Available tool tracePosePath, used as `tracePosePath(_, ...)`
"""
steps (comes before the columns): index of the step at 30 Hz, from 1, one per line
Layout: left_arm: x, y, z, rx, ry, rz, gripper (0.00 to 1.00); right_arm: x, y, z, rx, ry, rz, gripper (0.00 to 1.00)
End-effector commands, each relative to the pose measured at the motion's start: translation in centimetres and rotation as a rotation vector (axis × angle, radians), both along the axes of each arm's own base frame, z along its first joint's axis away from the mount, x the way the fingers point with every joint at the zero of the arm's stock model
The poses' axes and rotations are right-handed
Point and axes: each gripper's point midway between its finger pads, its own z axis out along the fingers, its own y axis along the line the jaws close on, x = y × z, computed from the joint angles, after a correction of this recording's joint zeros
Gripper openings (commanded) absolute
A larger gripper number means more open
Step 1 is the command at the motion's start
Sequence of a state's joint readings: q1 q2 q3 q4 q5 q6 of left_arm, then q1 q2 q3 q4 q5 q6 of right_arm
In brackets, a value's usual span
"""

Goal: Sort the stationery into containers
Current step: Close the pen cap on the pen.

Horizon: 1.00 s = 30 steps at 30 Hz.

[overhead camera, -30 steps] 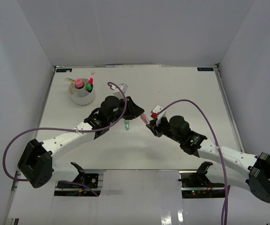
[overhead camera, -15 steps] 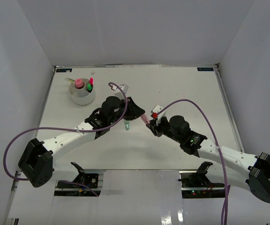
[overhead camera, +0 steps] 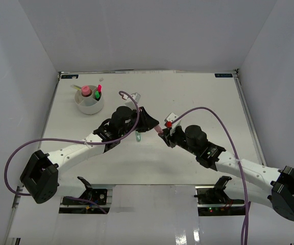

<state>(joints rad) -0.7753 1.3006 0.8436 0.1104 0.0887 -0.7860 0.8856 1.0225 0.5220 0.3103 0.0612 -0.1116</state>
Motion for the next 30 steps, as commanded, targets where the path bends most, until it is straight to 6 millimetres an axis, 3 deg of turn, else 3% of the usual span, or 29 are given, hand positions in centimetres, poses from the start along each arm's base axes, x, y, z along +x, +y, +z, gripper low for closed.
tracePosePath(1, -1.1, -0.5, -0.7, -0.002, 0.020, -0.037, 0.26, 1.0, 0.8, 5.0, 0.108, -0.098, -0.018, 0.28)
tracePosePath(30, -2.3, -0.6, -3.6, 0.011, 0.091, -0.066, 0.33, 1.7, 1.5, 8.6, 0.147, -0.152, -0.019, 0.25)
